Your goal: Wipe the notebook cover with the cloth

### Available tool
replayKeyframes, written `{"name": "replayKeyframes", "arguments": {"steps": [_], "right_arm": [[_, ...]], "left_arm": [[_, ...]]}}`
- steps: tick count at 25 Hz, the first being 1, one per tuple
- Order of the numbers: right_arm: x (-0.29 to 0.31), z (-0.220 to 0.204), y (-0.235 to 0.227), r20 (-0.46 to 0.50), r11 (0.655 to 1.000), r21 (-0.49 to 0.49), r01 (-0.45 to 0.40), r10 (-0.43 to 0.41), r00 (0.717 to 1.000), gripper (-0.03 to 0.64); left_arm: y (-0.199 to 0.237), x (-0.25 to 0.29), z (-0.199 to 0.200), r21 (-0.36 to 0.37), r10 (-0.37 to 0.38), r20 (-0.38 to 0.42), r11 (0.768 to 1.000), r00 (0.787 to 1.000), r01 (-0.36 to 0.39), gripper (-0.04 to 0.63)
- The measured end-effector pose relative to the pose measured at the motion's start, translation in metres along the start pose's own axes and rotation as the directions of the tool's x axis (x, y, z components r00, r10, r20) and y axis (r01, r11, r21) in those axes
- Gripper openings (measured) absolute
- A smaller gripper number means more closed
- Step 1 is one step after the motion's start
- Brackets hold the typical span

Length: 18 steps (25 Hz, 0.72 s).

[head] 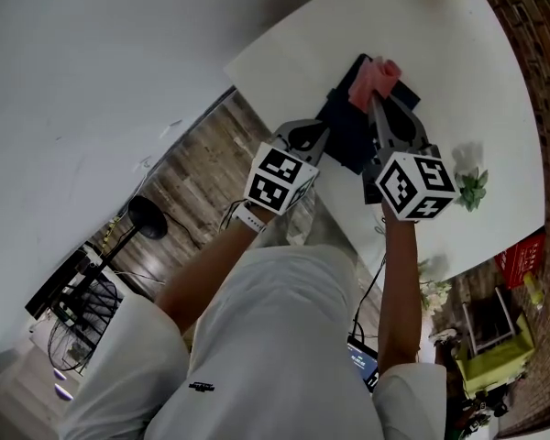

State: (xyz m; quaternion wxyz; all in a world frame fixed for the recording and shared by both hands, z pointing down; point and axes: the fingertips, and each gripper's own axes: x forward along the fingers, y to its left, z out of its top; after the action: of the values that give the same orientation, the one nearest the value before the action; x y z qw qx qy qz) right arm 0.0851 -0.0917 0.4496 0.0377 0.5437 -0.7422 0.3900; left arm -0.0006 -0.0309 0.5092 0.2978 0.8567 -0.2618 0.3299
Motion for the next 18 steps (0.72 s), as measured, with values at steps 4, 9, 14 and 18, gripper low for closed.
{"name": "replayKeyframes", "arguments": {"steps": [4,9,14,18], "right_arm": [[0.015,-0.008,-0.005,-0.024,0.997,0.081,-0.009,0.011,1.000,0.017],[0.035,-0.024,-0.013,-0.071,0.987,0.158,0.004,0.007,0.997,0.017],[0.045,-0.033,-0.020,-0.127,0.986,0.154,0.058,-0.038,0.991,0.017],[0.044,-0.038,-0.024,-0.176,0.985,0.133,0.109,-0.085,0.981,0.020]], "left_arm": [[0.000,0.006,-0.003,0.005,0.001,-0.014,1.000,1.000,-0.001,0.012],[0.001,0.008,-0.003,0.029,0.007,-0.013,1.000,1.000,-0.006,0.012],[0.000,0.009,-0.004,0.096,0.039,-0.060,0.995,0.997,-0.033,0.012],[0.001,0.009,-0.007,0.101,0.068,-0.106,0.993,0.992,-0.058,0.012]]}}
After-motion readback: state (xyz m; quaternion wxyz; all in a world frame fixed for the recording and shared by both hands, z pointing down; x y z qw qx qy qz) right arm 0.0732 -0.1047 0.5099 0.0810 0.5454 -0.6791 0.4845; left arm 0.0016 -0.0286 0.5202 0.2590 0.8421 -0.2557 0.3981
